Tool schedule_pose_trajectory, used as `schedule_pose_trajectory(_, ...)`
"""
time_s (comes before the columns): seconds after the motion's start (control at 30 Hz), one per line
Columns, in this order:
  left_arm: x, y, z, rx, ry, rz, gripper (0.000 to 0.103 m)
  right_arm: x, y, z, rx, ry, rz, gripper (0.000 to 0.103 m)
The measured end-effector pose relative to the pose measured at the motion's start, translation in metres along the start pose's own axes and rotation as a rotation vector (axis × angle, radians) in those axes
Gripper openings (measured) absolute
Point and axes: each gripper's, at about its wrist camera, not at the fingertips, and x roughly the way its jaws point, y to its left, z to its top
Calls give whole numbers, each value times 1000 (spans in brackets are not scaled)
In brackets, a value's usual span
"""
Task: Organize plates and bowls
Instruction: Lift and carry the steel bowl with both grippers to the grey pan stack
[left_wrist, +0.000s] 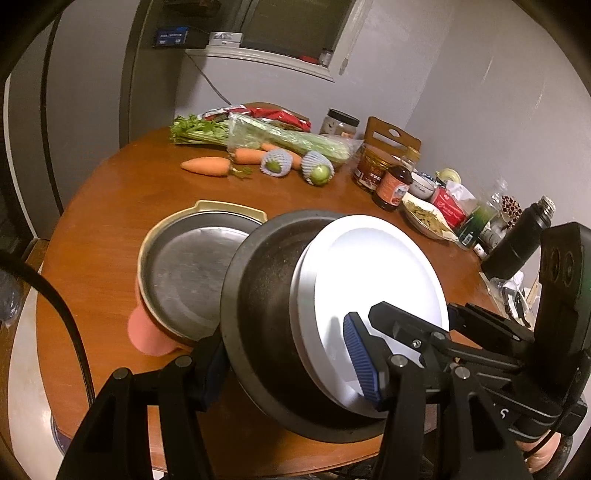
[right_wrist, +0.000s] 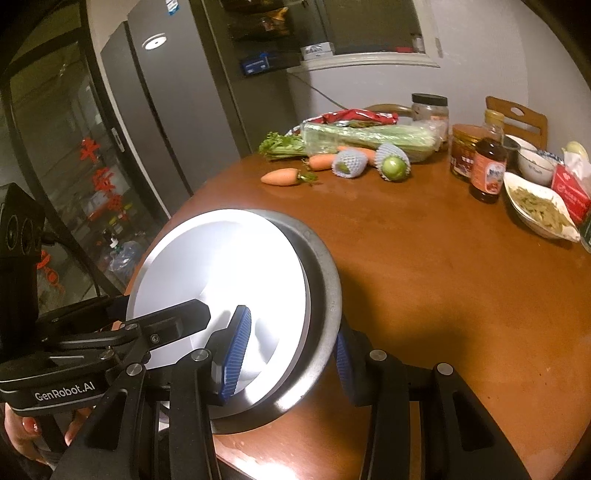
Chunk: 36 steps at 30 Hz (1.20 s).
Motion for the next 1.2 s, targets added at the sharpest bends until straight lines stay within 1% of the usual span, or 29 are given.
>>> schedule_pose_trajectory(0.37, -6, 35, 12, -42, -32, 34, 57, 25, 26, 20, -54, 6, 26, 44)
schedule_pose_trajectory(0.57, -10, 51, 24, -40, -50, 50, 57, 38, 40, 36, -77, -1, 38, 44)
schedule_pose_trajectory(0.97, 2, 72, 35, -52, -35, 51, 57, 62, 49, 50, -74, 20, 39, 44)
schedule_pose_trajectory(1.2, 14, 79, 34, -65, -16, 46, 57, 75, 46, 49, -56, 40, 35, 43)
